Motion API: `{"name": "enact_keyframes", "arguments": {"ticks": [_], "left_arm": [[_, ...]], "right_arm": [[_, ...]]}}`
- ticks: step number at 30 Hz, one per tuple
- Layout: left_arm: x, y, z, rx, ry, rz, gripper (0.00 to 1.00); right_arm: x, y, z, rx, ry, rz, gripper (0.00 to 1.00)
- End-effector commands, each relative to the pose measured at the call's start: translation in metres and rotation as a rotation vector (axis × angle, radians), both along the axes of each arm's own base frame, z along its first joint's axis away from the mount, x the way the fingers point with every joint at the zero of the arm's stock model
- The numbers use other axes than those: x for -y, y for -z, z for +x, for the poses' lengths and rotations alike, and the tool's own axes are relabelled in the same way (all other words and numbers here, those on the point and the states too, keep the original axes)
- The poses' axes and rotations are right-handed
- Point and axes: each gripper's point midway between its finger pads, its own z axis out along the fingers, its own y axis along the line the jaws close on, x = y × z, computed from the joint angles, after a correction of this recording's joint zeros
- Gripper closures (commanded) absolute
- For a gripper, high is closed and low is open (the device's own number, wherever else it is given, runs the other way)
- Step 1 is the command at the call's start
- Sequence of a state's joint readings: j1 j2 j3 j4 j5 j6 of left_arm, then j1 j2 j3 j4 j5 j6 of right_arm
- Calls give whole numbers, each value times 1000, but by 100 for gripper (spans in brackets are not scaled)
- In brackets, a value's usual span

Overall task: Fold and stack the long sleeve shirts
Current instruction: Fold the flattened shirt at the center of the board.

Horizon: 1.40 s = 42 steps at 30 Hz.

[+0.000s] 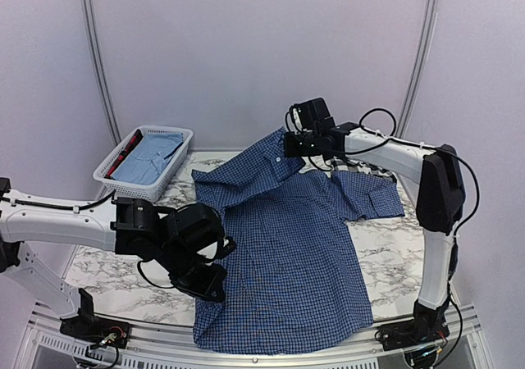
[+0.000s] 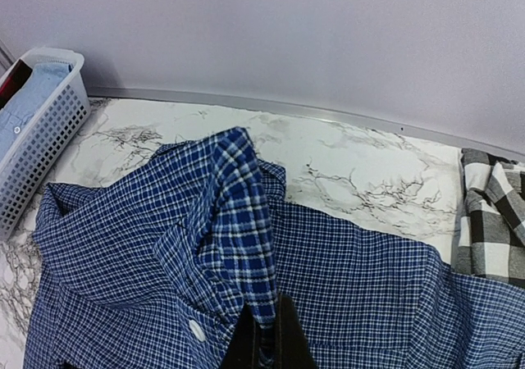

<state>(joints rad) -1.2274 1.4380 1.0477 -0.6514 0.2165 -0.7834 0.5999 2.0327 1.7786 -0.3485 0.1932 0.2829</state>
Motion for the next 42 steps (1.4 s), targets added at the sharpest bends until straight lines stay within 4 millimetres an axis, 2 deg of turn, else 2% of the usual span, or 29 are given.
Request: {"name": "enact_keyframes", "arguments": {"ticks": [1,14,19,28,29,30,34,35,37,39,42], "left_arm": [[8,-1,-13,-39,60,-33,100],[41,0,-20,-71,134,-84,100],[53,3,-19,-75,157,-93,100],[58,17,-24,-106,186,-79,100],[57,19,-25,-108,187,-76,97],[56,21,-26,-111,189,-72,84],[57,18,-21,-79,181,-82,51],[58,13,-17,-58,176,-89,47],[58,3,-5,-15,146,-110,44],[54,-9,17,42,81,-124,42],[37,-31,67,175,-68,-138,40]], "right_arm": [[14,-21,0,43,44,14,100],[48,-10,-3,15,114,5,100],[52,-3,-5,4,117,5,100],[49,3,-7,-12,95,7,100],[48,3,-8,-15,91,8,100],[47,3,-9,-17,82,13,100],[41,1,-14,-26,43,34,100],[39,0,-16,-28,30,38,100],[37,-1,-19,-34,11,43,100],[34,0,-22,-45,-13,49,100],[31,2,-29,-57,-40,61,100]]}}
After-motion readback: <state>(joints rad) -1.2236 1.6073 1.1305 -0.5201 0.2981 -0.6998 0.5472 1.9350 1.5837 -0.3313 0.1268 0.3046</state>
